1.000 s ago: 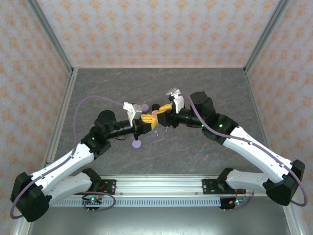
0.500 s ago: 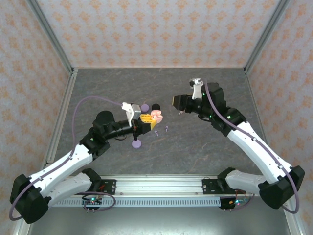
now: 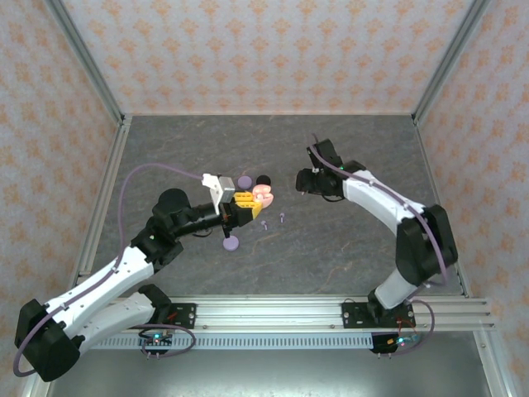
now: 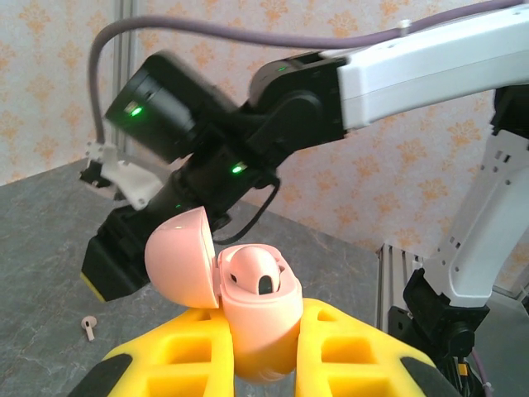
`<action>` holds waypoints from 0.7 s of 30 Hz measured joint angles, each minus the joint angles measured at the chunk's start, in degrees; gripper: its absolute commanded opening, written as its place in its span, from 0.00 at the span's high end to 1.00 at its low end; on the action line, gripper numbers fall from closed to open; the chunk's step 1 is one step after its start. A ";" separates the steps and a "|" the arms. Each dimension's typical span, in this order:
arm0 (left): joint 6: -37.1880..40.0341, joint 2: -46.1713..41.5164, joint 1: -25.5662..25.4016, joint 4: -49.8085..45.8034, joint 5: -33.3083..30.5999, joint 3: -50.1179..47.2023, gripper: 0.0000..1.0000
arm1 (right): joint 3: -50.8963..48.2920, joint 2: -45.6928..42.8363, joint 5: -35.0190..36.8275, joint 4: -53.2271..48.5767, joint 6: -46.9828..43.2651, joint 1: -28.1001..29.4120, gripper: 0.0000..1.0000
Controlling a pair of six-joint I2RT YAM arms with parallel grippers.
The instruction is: Insert wireless bluetooth earbuds into charging case
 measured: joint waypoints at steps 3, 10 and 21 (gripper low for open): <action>0.07 -0.20 0.00 -0.46 -0.02 0.00 1.00 | 2.08 5.16 0.39 0.42 0.00 -1.16 0.49; 0.70 -0.37 0.02 -0.90 -0.02 0.00 1.00 | 6.95 13.62 0.37 0.81 0.07 -2.25 0.53; 1.03 -0.37 0.02 -1.05 -0.04 0.00 1.00 | 9.40 19.69 1.46 1.03 0.09 -2.21 0.59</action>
